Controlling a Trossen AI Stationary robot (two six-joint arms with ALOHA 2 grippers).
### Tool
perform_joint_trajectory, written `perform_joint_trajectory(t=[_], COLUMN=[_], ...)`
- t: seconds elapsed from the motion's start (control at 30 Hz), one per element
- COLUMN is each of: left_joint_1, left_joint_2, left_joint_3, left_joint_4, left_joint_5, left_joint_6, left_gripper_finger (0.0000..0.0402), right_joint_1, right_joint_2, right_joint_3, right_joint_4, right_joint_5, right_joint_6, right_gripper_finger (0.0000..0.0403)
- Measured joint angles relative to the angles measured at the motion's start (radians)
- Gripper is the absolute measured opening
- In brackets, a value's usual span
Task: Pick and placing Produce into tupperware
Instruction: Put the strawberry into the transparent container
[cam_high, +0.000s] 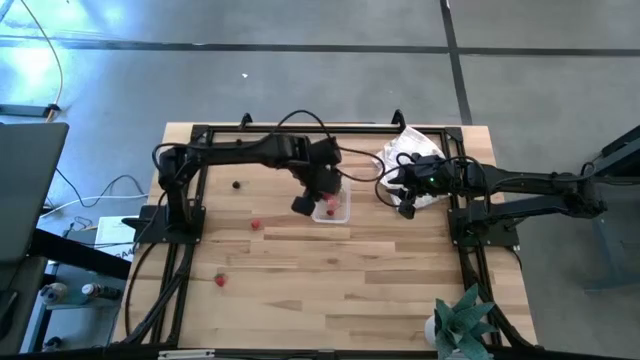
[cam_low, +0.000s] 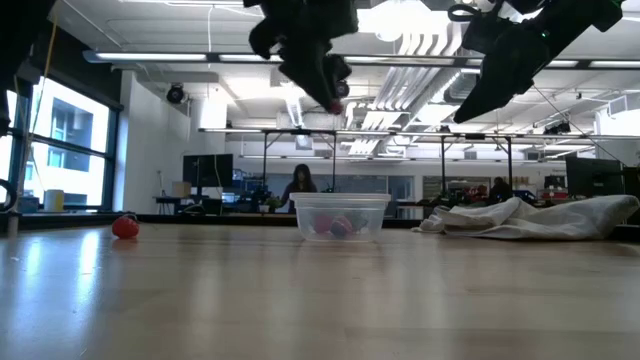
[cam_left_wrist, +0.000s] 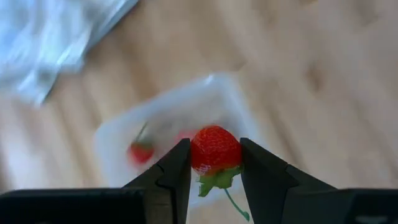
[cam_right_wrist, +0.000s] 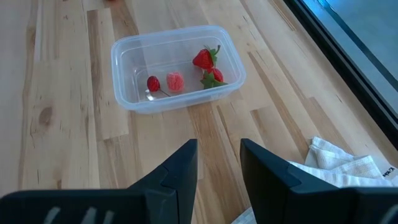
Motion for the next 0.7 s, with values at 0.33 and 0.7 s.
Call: perform_joint_trajectory(t=[0.33, 0.7], left_joint_1=[0.023, 0.065], left_joint_2=[0.000, 0.001], left_joint_3=[-0.148, -0.314], left_joint_4=[0.194, 0.431], left_joint_5=[-0.016, -0.079], left_joint_6=[0.002, 0.000], left_gripper_finger=[0.0110, 0.0110], right_joint_1=[0.000, 0.000], right_joint_2=[0.000, 0.000], right_joint_3=[0.000, 0.000], right_joint_4=[0.000, 0.000], right_joint_5=[0.000, 0.000], right_joint_6=[0.000, 0.000], right_gripper_finger=[0.0112, 0.0112])
